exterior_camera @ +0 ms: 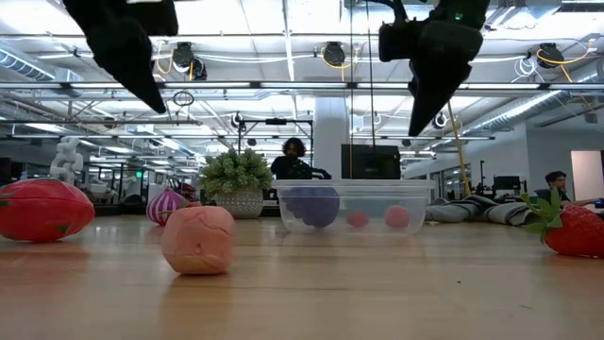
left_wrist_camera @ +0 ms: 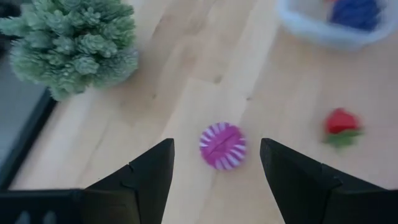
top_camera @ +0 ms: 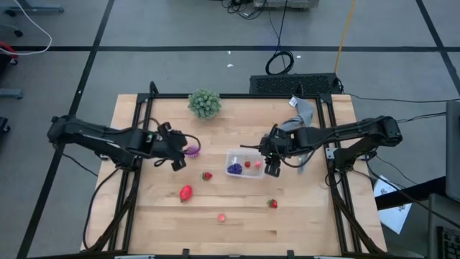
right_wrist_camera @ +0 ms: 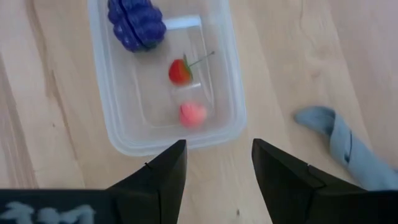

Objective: Pick and placing Produce into tupperware
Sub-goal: Put the onion into the transparent container

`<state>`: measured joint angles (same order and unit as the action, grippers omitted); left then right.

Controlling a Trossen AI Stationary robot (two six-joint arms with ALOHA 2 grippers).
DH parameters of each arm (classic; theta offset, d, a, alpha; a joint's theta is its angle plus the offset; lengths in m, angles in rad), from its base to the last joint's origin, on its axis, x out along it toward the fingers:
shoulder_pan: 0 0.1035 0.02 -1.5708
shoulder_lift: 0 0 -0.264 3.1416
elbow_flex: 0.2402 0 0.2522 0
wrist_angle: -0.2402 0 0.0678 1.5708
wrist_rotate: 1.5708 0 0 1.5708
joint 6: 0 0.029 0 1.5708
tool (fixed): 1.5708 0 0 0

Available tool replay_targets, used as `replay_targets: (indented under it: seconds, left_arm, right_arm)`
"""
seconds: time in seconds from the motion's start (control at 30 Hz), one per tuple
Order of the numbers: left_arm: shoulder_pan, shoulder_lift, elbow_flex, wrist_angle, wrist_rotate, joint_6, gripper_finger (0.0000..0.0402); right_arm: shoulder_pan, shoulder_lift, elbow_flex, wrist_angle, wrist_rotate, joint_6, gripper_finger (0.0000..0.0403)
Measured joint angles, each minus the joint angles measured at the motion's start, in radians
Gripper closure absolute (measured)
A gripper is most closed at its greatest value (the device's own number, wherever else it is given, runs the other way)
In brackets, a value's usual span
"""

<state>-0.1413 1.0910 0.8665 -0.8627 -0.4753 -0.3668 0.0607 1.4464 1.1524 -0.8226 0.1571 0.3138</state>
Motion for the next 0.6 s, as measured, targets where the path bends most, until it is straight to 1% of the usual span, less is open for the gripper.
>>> replay_targets:
  seconds: [0.07, 0.17, 0.37, 0.43, 0.6]
  left_arm:
    - [0.002, 0.038, 0.0, 0.0, -0.043, 0.003, 0.0158]
    - [0.003, 0.085, 0.0, 0.008, -0.075, 0.006, 0.0158]
    - [0.012, 0.158, 0.0, 0.073, -0.077, 0.02, 0.0158]
    - [0.035, 0.171, -0.001, 0.061, -0.082, 0.009, 0.0158]
    - [0.117, 0.159, -0.001, 0.044, -0.102, -0.009, 0.0158]
  right_arm:
    - [0.001, 0.0, 0.0, 0.002, -0.001, 0.003, 0.0229]
    - [0.001, 0.0, 0.0, 0.002, -0.001, 0.001, 0.0229]
    - [0.001, 0.0, 0.0, -0.002, -0.001, -0.016, 0.0229]
    - [0.001, 0.0, -0.001, -0.008, -0.001, -0.028, 0.0229]
    - [0.001, 0.0, -0.001, -0.036, -0.001, -0.038, 0.0229]
